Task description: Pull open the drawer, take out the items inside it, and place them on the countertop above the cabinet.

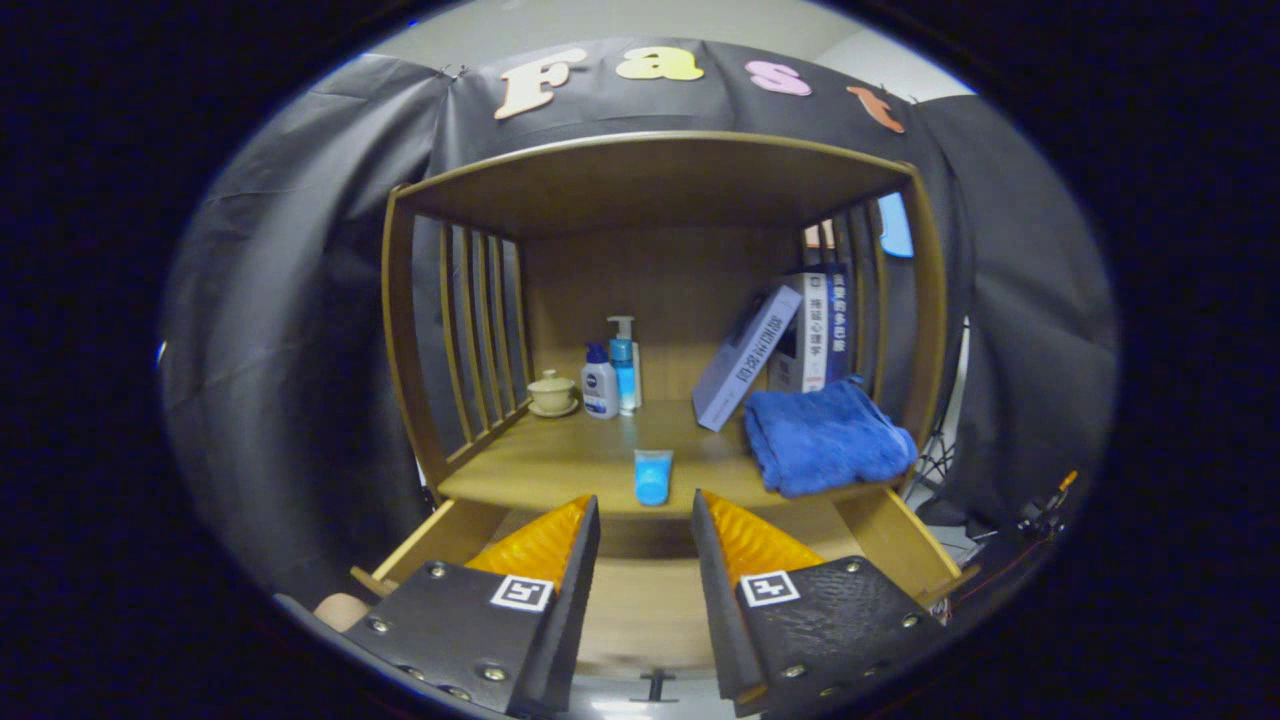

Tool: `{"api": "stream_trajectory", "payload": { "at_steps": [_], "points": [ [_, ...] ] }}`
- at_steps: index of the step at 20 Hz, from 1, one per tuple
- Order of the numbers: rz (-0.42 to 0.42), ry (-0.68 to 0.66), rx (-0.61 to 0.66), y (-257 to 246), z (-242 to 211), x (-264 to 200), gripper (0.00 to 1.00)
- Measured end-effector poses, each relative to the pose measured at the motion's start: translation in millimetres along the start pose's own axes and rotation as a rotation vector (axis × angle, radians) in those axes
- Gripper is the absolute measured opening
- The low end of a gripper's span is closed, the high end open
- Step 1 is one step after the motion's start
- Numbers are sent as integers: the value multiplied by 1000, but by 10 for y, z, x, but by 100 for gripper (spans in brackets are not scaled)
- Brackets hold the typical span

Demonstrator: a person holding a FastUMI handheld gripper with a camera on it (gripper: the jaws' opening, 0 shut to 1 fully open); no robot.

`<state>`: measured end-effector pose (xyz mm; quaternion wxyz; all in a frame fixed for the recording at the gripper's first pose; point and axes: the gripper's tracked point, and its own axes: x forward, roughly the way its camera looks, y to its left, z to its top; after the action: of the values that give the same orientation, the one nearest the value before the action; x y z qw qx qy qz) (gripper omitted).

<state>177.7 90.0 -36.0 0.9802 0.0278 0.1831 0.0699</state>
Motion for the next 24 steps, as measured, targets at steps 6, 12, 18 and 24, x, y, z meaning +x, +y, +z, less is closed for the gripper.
{"api": "stream_trajectory", "payload": {
  "at_steps": [6,12,18,24],
  "points": [
    [-67,14,7,-166,-561,-522,99],
    [-113,68,2,-190,-1013,-609,99],
    [-118,95,-18,-152,-1263,-450,99],
    [-125,104,-9,-170,-1381,-260,99]
  ]
}}
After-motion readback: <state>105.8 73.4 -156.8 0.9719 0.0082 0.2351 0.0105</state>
